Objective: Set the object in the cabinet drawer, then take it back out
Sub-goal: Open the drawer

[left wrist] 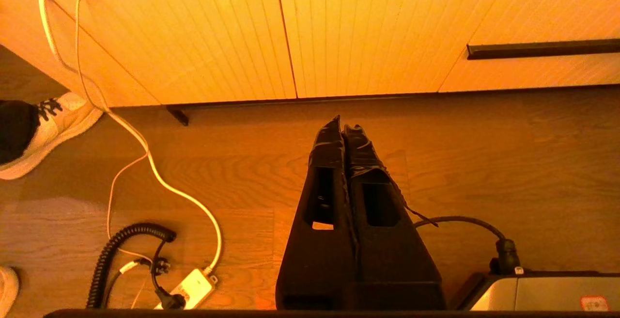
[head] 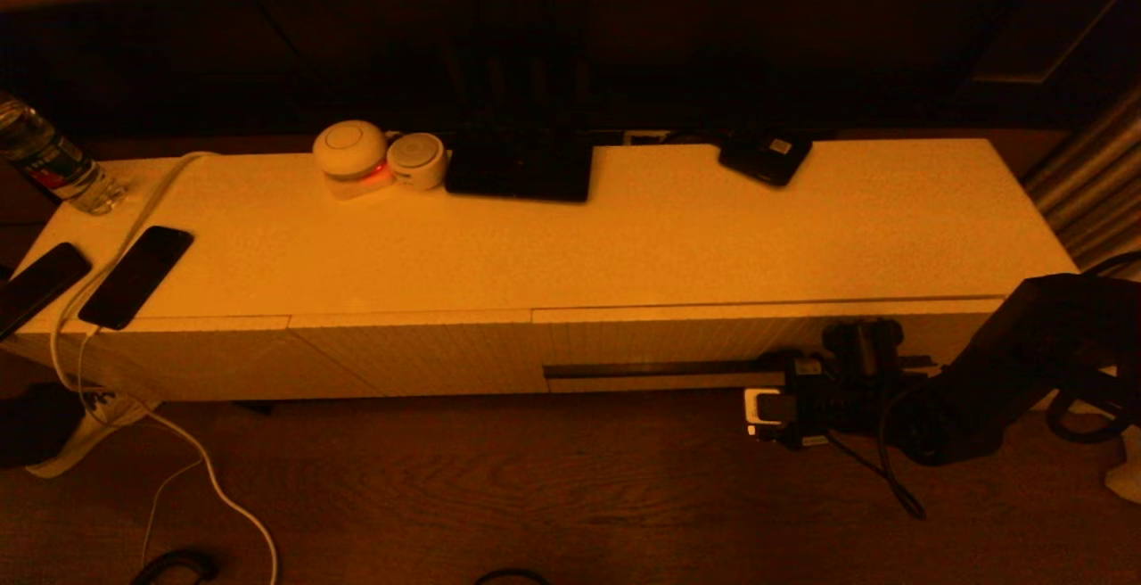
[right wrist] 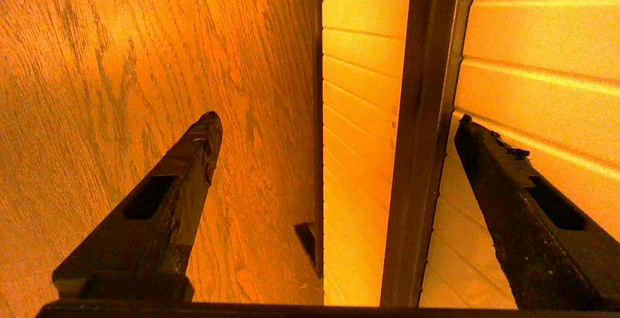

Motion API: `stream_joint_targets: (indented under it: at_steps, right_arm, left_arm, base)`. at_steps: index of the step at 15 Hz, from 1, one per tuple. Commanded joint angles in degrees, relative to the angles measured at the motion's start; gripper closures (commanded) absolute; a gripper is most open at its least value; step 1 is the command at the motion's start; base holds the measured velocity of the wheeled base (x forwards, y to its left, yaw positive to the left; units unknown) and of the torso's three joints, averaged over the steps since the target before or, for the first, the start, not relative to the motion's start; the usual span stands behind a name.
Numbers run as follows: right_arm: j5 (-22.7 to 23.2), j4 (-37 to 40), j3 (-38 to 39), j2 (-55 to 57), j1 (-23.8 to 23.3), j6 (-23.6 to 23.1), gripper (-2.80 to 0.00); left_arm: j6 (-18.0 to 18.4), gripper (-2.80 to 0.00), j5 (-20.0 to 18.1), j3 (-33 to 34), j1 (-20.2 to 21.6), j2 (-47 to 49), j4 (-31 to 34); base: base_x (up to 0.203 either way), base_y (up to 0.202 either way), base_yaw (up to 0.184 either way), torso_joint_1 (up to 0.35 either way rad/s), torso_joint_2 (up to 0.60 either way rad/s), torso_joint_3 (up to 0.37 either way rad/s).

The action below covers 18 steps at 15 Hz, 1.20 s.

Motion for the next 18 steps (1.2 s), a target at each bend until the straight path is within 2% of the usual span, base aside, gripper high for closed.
stream_joint_targets:
  at_steps: [1, 10, 18]
  right_arm:
    - [-0.08, -0.48, -0.46, 0.34, -0.21, -0.44, -2.8]
    - [-0.6, 1.81, 2.25, 0.33, -0.12, -0.35, -2.8]
    - [-0.22, 3.61, 12.61, -2.12, 0.38, -0.44, -2.8]
  left_arm:
    - [0.01, 0.0, 0.04, 0.0, 0.0, 0.0, 0.02]
    - [0.01, 0.0, 0.04, 0.0, 0.0, 0.0, 0.02]
    - [0.01, 0.0, 0.04, 0.0, 0.0, 0.0, 0.02]
  base:
    - [0.0, 0.0, 0.0, 0.0, 0.0, 0.0]
    - [0.0, 0.0, 0.0, 0.0, 0.0, 0.0]
    - [0.0, 0.0, 0.0, 0.0, 0.0, 0.0]
